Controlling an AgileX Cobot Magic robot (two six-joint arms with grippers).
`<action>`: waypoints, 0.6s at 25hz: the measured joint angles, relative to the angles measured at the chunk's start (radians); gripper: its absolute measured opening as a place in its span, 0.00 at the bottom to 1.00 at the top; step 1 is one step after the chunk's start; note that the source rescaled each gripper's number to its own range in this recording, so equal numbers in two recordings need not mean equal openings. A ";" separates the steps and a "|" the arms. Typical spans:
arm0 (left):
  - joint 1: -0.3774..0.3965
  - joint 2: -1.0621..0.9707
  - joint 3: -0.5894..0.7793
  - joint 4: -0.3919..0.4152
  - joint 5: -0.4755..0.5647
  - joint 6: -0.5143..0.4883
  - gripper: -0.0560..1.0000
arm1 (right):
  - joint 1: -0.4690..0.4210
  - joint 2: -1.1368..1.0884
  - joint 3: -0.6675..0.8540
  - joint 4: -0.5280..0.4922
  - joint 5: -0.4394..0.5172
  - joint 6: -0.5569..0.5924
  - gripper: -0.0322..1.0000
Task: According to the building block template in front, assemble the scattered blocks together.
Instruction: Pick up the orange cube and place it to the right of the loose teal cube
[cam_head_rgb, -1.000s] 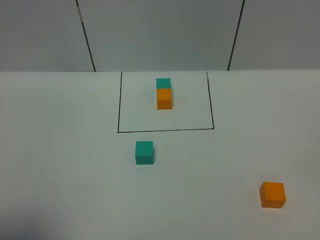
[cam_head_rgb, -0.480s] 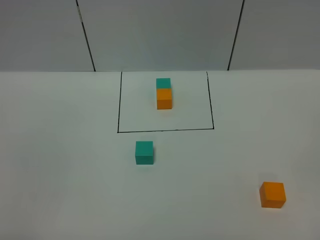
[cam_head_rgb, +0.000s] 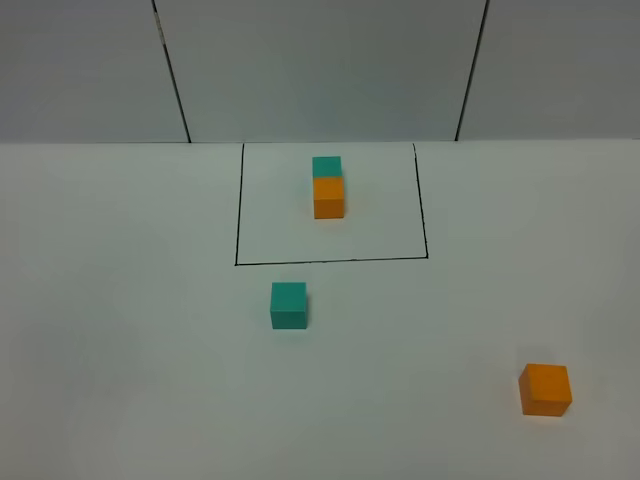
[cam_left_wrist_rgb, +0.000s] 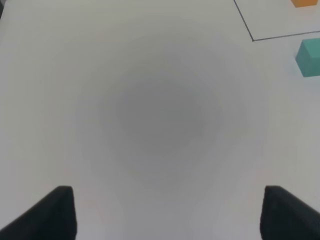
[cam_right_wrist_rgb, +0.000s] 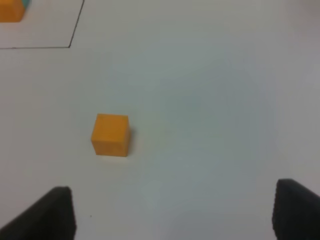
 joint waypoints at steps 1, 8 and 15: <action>0.000 0.000 0.000 0.000 0.000 -0.002 0.69 | 0.000 0.000 0.000 0.000 0.000 -0.001 0.66; 0.000 0.000 0.000 0.000 0.000 -0.066 0.65 | 0.000 0.000 0.000 0.000 0.000 -0.001 0.66; 0.000 0.000 0.001 0.034 -0.001 -0.126 0.65 | 0.000 0.000 0.000 0.000 0.000 0.000 0.66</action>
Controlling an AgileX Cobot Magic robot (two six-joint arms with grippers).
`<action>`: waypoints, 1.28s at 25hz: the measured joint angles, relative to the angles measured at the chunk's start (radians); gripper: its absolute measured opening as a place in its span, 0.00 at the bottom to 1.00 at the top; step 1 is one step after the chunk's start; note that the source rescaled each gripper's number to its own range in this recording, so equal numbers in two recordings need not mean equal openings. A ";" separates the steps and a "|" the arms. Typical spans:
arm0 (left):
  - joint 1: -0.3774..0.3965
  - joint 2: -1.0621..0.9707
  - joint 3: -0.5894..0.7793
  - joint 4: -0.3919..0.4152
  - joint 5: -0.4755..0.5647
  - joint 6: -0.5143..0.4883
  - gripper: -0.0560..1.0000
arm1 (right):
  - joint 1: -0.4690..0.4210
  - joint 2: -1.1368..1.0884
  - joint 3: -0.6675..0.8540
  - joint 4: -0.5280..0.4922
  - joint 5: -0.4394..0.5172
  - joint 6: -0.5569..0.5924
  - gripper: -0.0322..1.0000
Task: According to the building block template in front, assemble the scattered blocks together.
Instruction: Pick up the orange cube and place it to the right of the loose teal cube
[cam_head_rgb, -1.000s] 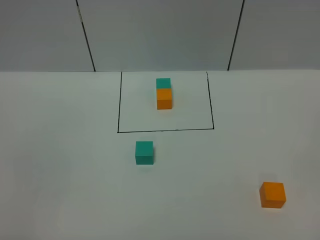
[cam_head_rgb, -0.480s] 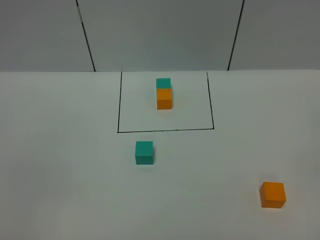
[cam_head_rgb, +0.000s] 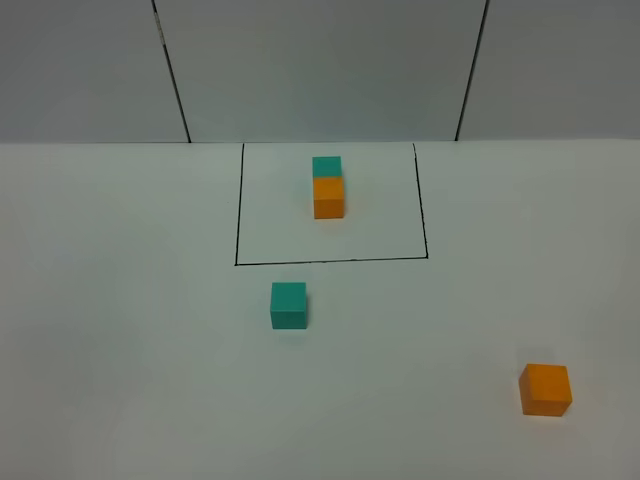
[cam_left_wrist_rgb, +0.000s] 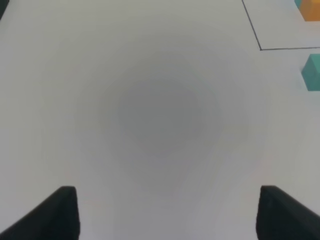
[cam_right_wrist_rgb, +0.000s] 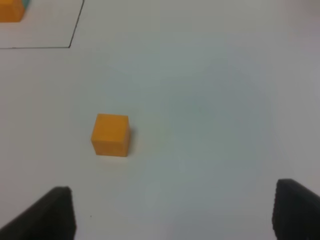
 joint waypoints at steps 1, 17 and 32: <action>0.000 0.000 0.000 0.006 0.000 -0.009 0.65 | 0.000 0.000 0.000 0.000 0.000 0.000 0.66; 0.000 0.000 0.000 0.018 0.000 -0.028 0.65 | 0.000 0.000 0.000 0.000 0.000 -0.001 0.66; 0.000 0.000 0.000 0.018 0.000 -0.028 0.65 | 0.000 0.000 0.000 0.000 0.000 0.000 0.66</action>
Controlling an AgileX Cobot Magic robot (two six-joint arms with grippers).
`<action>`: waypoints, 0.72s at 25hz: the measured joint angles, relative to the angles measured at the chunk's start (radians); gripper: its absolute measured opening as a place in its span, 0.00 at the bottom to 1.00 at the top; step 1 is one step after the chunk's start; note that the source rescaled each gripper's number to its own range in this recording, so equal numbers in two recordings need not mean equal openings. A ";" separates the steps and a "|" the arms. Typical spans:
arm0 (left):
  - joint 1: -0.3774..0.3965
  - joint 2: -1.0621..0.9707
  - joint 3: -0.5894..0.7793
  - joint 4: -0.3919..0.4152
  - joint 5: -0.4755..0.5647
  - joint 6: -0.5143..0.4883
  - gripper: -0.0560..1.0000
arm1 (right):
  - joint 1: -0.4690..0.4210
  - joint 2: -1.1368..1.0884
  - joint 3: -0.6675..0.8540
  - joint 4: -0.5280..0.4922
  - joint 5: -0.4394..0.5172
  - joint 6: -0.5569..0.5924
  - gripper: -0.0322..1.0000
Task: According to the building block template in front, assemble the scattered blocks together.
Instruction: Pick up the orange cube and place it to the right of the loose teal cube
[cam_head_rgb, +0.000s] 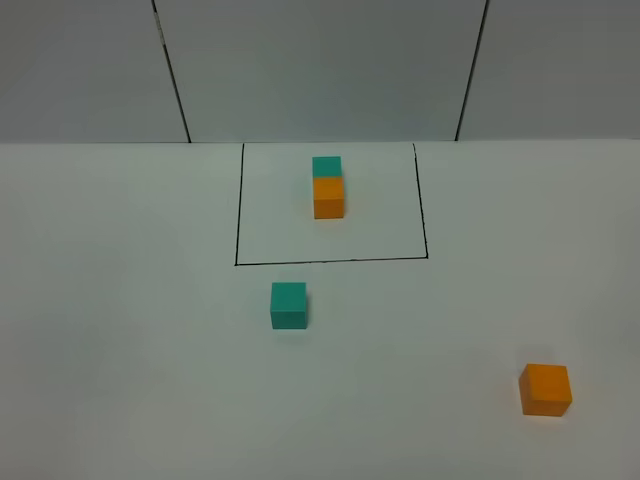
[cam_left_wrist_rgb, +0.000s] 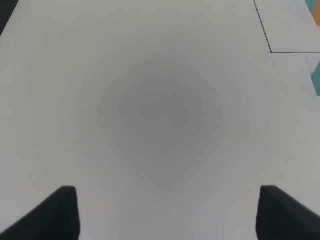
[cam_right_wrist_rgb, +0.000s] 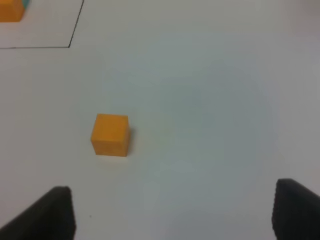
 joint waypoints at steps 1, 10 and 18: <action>0.000 0.000 0.000 0.000 0.000 0.000 0.65 | 0.000 0.000 0.000 0.000 0.000 0.000 0.66; -0.013 0.000 0.000 -0.001 0.000 0.000 0.65 | 0.000 0.000 0.000 0.000 0.000 0.000 0.66; -0.013 0.000 0.000 -0.001 0.000 0.000 0.65 | 0.000 0.000 0.000 0.002 0.000 0.004 0.66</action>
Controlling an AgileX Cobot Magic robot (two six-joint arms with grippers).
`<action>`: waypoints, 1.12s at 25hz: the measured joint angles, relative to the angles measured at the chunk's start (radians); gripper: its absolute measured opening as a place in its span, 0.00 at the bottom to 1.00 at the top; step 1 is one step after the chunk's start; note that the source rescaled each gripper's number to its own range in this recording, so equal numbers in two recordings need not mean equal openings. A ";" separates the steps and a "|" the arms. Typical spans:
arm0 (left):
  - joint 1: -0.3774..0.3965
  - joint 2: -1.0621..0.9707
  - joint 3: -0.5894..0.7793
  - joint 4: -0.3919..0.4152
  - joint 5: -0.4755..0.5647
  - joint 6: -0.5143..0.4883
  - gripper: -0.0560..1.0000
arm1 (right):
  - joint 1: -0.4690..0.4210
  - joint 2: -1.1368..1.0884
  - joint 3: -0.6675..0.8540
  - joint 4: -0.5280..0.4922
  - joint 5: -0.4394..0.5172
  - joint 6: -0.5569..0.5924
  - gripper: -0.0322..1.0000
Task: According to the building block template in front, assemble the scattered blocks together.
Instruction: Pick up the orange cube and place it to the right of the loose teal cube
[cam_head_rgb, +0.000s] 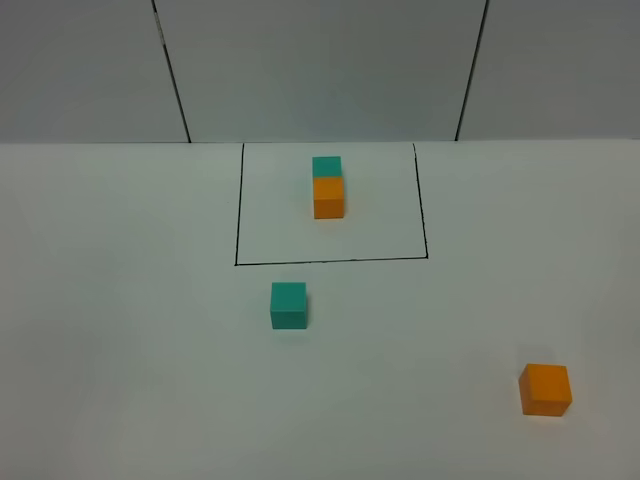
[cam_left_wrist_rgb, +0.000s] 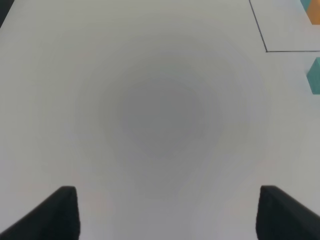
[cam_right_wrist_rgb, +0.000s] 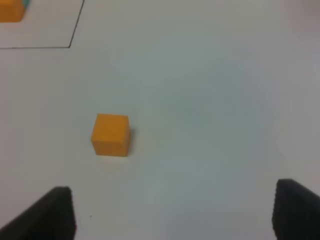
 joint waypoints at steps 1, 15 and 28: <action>0.000 0.000 0.000 0.000 0.000 0.000 0.65 | 0.000 0.000 0.000 0.001 0.000 0.009 0.66; 0.000 0.000 0.000 0.000 -0.001 0.001 0.65 | 0.000 0.709 -0.090 0.379 -0.102 -0.184 0.97; 0.000 0.000 0.000 0.000 -0.001 0.001 0.65 | 0.154 1.535 -0.317 0.370 -0.378 -0.222 1.00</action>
